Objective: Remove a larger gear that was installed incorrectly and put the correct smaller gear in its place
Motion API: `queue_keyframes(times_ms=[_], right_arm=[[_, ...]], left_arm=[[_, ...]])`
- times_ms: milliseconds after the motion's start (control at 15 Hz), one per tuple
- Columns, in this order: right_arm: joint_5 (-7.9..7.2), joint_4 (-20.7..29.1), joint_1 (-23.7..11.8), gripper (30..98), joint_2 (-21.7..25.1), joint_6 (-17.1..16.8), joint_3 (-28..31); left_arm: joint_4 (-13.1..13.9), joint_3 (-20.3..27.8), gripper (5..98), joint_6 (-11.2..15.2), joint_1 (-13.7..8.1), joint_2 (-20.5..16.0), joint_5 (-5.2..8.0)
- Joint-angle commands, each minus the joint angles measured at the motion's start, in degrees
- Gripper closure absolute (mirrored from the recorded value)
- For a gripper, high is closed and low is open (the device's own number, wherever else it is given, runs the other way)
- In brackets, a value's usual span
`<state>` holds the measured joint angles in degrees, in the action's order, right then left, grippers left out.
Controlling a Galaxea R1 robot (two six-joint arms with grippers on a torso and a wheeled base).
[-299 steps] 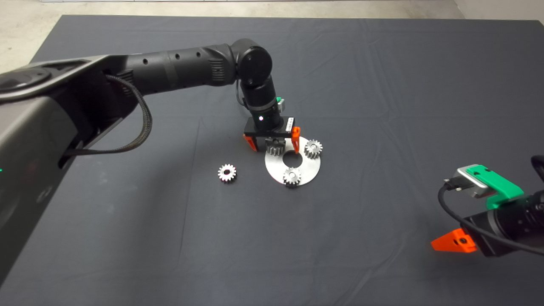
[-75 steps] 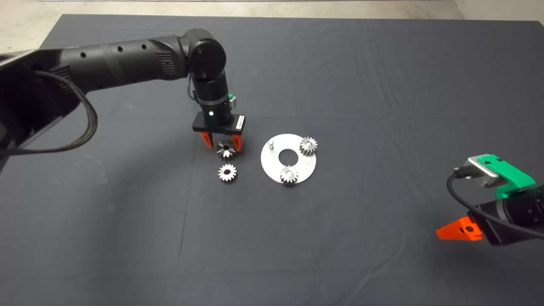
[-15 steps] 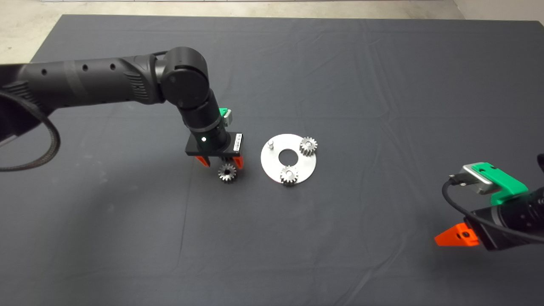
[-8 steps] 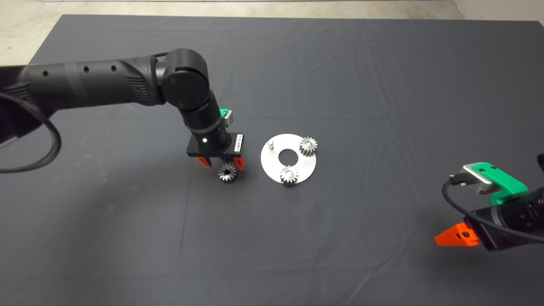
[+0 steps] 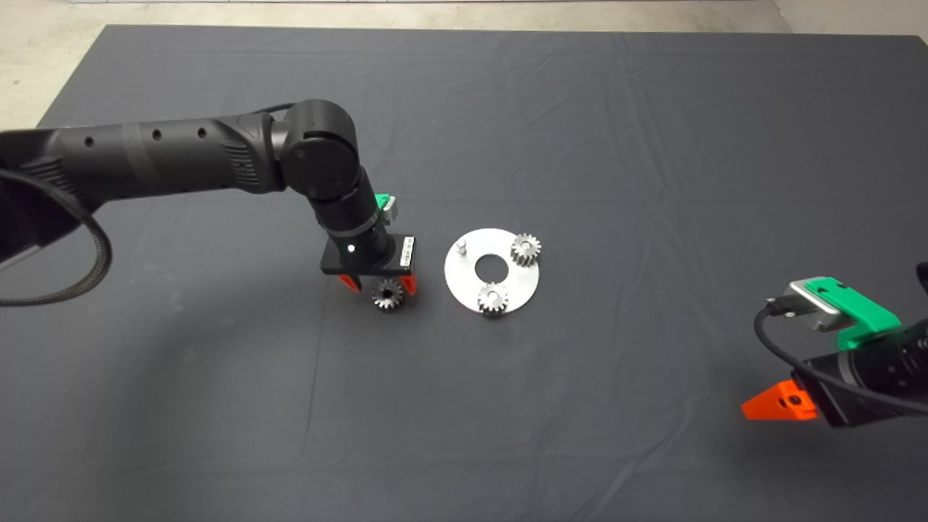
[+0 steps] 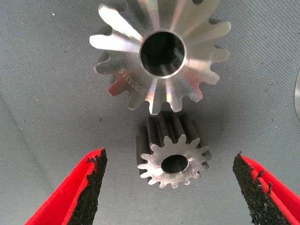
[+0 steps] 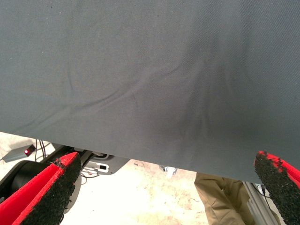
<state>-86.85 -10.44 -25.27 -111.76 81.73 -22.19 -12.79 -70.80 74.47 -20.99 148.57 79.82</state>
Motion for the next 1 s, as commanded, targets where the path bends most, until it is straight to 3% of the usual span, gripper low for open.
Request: queue_keyframes(times_ms=[0, 133, 933], right_arm=[[0.19, 1.6, -0.9, 30.7, 0.2, 0.0, 0.0], [0.19, 1.6, -0.9, 30.7, 0.2, 0.0, 0.0], [0.19, 1.6, -1.0, 30.7, 0.3, 0.0, 0.0]], left_arm=[[-0.7, -0.2, 35.6, 0.0, -0.7, -0.2, 0.07], [-1.7, -0.3, 35.6, 0.0, 0.5, -0.2, 0.07], [-1.8, -0.6, 35.6, -0.2, 0.5, -0.2, 0.07]])
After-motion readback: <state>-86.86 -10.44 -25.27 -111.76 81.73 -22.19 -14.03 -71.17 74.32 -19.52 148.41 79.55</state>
